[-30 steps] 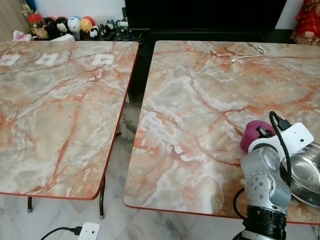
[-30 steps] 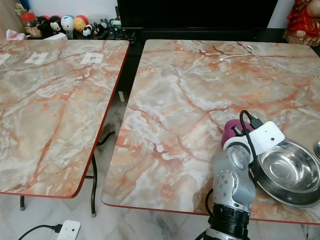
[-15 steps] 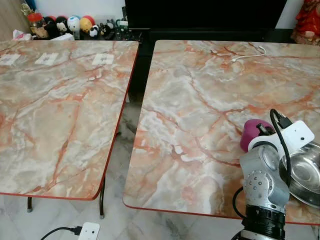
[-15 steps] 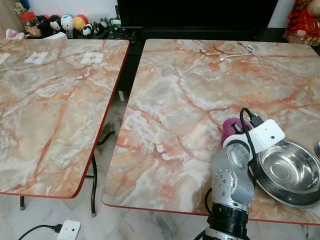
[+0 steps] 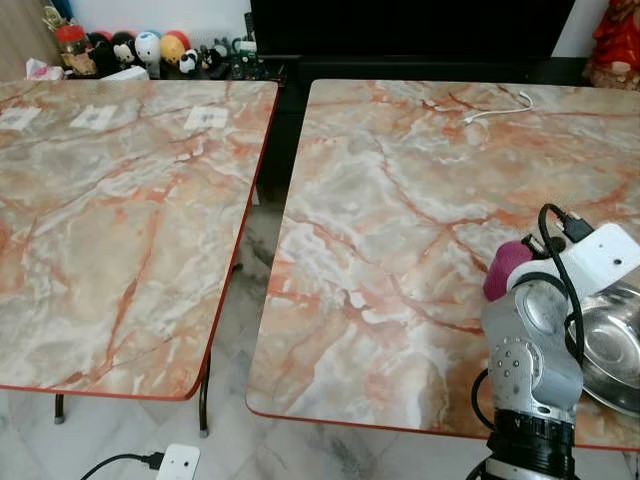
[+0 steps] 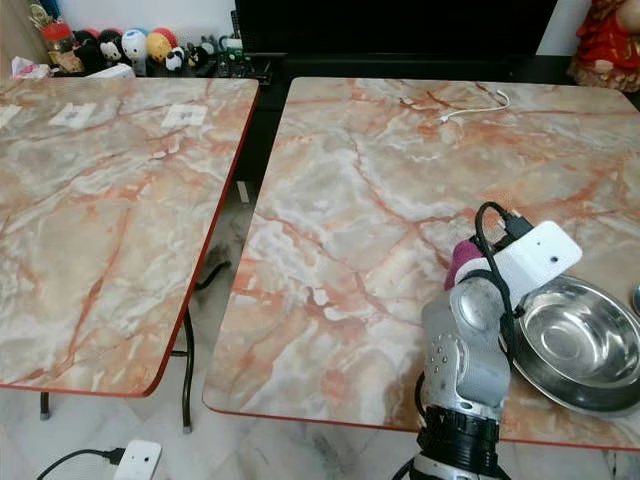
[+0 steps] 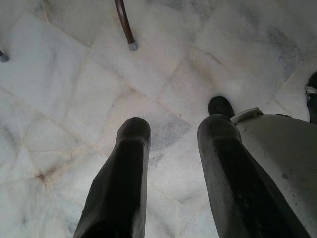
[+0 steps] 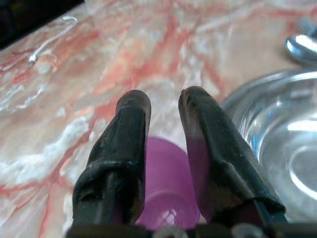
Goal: Setting the table
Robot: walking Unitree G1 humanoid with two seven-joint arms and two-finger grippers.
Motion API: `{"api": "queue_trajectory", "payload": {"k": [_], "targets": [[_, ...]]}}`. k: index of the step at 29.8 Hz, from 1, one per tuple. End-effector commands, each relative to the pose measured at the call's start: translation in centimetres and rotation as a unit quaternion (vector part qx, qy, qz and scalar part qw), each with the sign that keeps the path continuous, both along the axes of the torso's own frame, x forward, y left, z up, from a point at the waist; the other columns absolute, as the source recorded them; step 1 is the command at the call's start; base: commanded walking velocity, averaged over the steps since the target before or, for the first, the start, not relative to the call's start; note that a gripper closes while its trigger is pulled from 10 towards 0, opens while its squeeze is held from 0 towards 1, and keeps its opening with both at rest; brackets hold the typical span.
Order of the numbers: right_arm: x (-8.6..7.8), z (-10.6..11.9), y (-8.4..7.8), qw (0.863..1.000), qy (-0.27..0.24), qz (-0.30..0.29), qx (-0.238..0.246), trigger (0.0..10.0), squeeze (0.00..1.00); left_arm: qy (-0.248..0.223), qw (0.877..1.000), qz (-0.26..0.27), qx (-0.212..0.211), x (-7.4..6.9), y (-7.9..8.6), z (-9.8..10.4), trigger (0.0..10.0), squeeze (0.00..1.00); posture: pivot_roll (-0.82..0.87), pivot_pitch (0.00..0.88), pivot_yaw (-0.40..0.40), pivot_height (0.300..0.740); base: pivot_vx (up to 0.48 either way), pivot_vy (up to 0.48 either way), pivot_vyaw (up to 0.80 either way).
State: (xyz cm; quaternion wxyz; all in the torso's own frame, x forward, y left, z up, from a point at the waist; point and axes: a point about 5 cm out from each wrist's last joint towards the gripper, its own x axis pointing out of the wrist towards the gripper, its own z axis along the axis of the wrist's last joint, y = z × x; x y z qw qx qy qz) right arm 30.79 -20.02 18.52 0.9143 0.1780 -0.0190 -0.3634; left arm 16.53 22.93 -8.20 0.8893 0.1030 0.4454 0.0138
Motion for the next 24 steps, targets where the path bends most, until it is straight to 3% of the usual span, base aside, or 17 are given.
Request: {"api": "queue_trajectory", "payload": {"k": [1,3,4,6,7,8,9,16,24], "targets": [[-0.2,0.8,0.2,0.999,-0.017,0.012,-0.032,10.0,0.00,0.015,1.000,0.003,-0.005,-0.8,-0.2,-0.4,10.0,0.00,-0.11,0.109,0.033,0.740,0.000,0.000,0.00],[0.1,1.2,0.8,0.997,-0.025,0.044,-0.056,10.0,0.00,0.014,1.000,0.004,-0.005,-0.8,-0.2,-0.4,10.0,0.00,-0.11,0.109,0.033,0.740,0.000,0.000,0.00],[0.7,1.4,1.8,0.991,-0.037,0.108,-0.073,10.0,0.00,0.014,1.000,0.005,-0.004,-0.8,-0.3,-0.4,10.0,0.00,-0.11,0.109,0.034,0.740,0.000,0.000,0.00],[1.0,1.4,2.6,0.983,-0.046,0.156,-0.089,10.0,0.00,0.013,1.000,0.005,-0.004,-0.7,-0.3,-0.4,10.0,0.00,-0.11,0.110,0.034,0.740,0.000,0.000,0.00],[1.1,1.6,3.2,0.969,-0.054,0.206,-0.122,10.0,0.00,0.013,1.000,0.007,-0.003,-0.7,-0.3,-0.4,10.0,0.00,-0.11,0.110,0.034,0.740,0.000,0.000,0.00],[1.1,1.6,3.2,0.969,-0.054,0.206,-0.122,10.0,0.00,0.013,1.000,0.007,-0.003,-0.7,-0.3,-0.4,10.0,0.00,-0.11,0.110,0.034,0.740,0.000,0.000,0.00],[1.1,1.6,3.6,0.955,-0.060,0.249,-0.147,10.0,0.00,0.012,1.000,0.009,-0.002,-0.6,-0.4,-0.4,10.0,0.00,-0.12,0.108,0.032,0.740,0.000,0.000,0.00],[0.5,-0.1,3.8,0.901,-0.042,0.377,-0.209,10.0,0.00,0.008,1.000,0.015,0.000,-0.6,-0.3,-0.4,10.0,0.00,-0.12,0.107,0.031,0.740,0.000,0.000,0.00],[0.4,-2.1,4.4,0.891,-0.023,0.407,-0.201,10.0,0.00,0.009,0.999,0.031,-0.001,-0.9,0.5,-0.3,10.0,0.00,-0.12,0.101,0.038,0.740,0.000,0.000,0.00]]}}
